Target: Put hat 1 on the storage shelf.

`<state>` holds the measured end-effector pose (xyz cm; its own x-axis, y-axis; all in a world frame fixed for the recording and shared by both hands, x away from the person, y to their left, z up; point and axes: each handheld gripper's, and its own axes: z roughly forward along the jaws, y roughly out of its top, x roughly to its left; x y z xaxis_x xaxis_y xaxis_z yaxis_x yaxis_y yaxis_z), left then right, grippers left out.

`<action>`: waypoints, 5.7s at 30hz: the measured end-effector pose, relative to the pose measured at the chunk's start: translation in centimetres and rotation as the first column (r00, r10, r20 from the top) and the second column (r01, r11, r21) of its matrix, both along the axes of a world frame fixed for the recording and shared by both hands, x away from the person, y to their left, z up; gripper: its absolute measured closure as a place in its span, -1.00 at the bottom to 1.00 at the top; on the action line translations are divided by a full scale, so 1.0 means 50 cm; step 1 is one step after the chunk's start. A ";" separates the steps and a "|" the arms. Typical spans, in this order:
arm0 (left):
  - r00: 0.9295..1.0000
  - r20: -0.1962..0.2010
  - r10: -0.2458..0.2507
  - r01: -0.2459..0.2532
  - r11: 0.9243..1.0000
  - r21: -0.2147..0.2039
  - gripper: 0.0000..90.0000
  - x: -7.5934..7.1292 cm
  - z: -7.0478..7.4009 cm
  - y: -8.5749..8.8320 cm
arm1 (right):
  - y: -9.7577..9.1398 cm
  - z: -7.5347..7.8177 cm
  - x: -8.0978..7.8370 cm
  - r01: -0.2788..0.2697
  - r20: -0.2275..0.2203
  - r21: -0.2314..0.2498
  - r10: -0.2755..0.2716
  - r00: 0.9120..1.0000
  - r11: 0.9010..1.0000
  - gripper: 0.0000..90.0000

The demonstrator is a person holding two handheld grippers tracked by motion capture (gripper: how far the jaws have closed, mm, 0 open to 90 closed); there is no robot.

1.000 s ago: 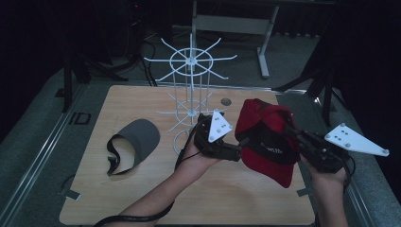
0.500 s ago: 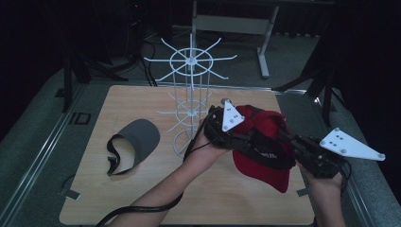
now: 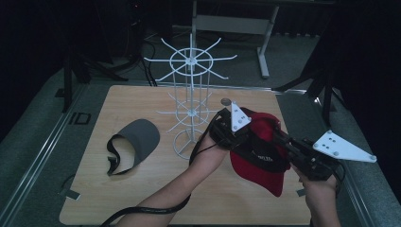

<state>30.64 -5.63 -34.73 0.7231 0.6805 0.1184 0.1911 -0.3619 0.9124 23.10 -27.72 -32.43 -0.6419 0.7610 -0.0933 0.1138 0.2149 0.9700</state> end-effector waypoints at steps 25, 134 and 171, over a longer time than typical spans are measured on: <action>0.998 0.056 -0.025 0.026 1.000 -0.011 1.00 -0.003 0.041 -0.007 | -0.025 -0.049 -0.027 0.016 -0.018 0.050 -0.015 1.000 0.999 0.50; 0.981 -0.082 -0.173 0.171 0.985 -0.031 -0.89 -0.131 -0.237 0.252 | 0.007 0.178 0.084 0.036 0.127 0.093 -0.048 0.991 0.995 0.95; 0.977 -0.156 -0.145 0.135 0.988 -0.074 -0.88 -0.145 -0.300 0.288 | 0.073 0.079 0.137 -0.049 0.044 0.041 0.047 0.998 0.998 0.94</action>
<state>23.40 8.76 -49.73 0.8178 0.5735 -0.0467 0.2887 -0.3387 0.8955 29.94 -24.04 -28.50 -0.6739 0.7333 -0.0905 0.0618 0.1780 0.9821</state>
